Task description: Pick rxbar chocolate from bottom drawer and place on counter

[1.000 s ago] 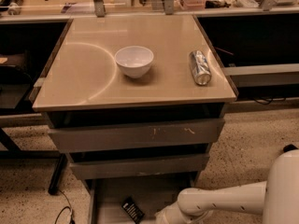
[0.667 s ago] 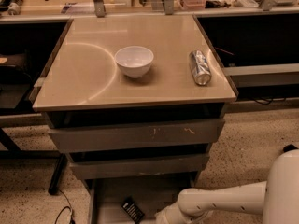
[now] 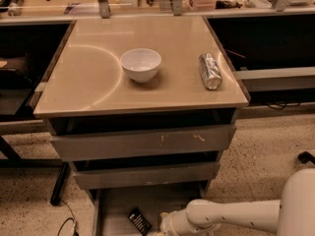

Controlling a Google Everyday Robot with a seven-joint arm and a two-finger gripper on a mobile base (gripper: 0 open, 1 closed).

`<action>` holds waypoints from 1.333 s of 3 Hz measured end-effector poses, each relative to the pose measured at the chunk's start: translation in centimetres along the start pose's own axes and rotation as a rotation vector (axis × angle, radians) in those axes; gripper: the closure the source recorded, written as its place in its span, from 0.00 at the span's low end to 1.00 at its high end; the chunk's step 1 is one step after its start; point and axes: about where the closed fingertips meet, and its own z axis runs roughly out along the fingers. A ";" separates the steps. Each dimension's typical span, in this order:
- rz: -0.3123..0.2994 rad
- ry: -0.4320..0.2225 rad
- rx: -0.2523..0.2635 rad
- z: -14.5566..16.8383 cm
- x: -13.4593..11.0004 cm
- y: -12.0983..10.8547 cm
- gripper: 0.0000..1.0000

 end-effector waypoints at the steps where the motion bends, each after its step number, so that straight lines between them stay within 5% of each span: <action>1: 0.009 -0.056 0.036 1.3 -0.4 -2.4 0.00; 3: -0.022 -0.035 0.052 4.6 1.2 -0.8 0.00; 4: -0.034 -0.027 0.121 6.9 1.5 -1.6 0.00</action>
Offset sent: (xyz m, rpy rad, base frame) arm 0.0184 0.0016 -0.0149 0.0179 -0.0329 -0.0449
